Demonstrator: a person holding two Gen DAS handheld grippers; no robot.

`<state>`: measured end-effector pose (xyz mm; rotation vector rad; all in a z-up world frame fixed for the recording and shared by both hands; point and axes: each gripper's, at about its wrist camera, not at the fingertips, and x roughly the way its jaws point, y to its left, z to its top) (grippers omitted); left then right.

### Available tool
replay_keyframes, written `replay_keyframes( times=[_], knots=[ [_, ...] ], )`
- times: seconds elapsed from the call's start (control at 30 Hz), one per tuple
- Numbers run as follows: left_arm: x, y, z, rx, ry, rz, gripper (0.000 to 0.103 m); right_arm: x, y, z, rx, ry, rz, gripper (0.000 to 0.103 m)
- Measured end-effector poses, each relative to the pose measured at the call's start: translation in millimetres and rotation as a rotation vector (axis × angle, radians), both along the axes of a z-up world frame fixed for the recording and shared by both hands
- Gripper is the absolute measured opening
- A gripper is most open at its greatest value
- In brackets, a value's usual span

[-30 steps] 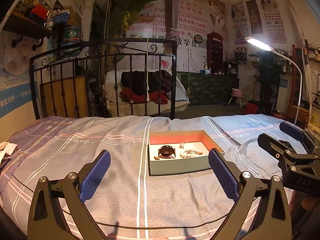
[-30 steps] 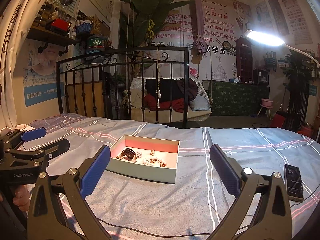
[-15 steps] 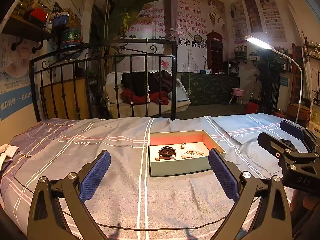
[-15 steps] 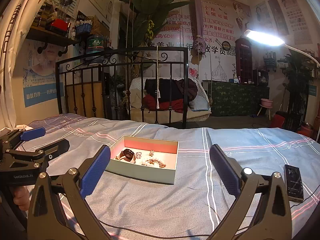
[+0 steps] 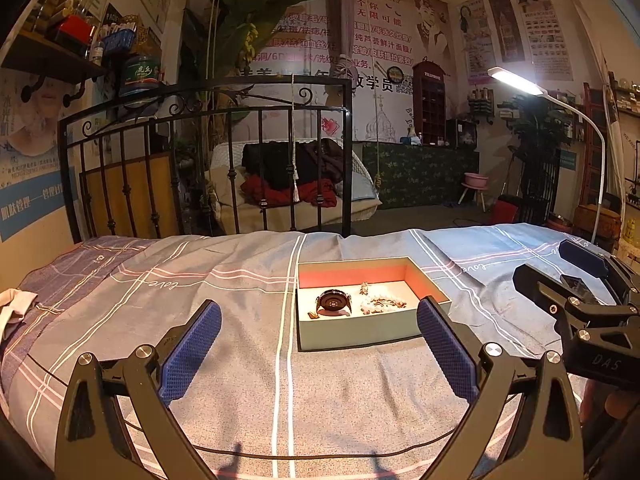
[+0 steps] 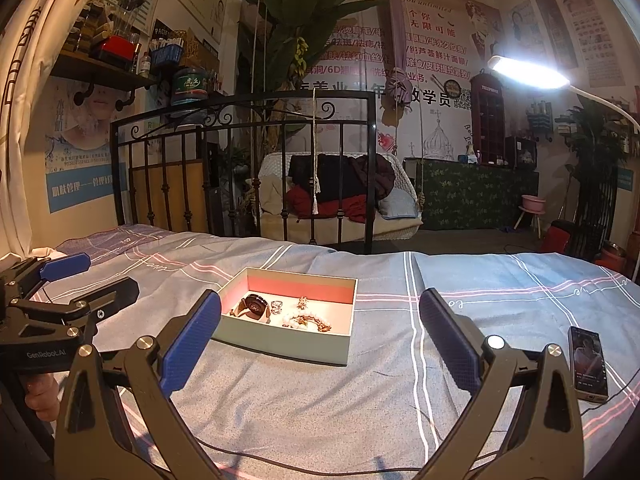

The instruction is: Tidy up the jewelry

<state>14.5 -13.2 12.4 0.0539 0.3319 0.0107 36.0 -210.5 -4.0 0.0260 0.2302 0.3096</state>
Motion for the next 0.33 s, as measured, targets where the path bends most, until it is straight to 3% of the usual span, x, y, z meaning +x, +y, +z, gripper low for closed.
replay_keyframes(
  times=[0.33],
  knots=[
    [4.5, 1.8, -4.2, -0.005, 0.023, 0.003, 0.096, 2.5, 0.7, -1.7, -0.003, 0.011, -0.002, 0.098]
  ],
)
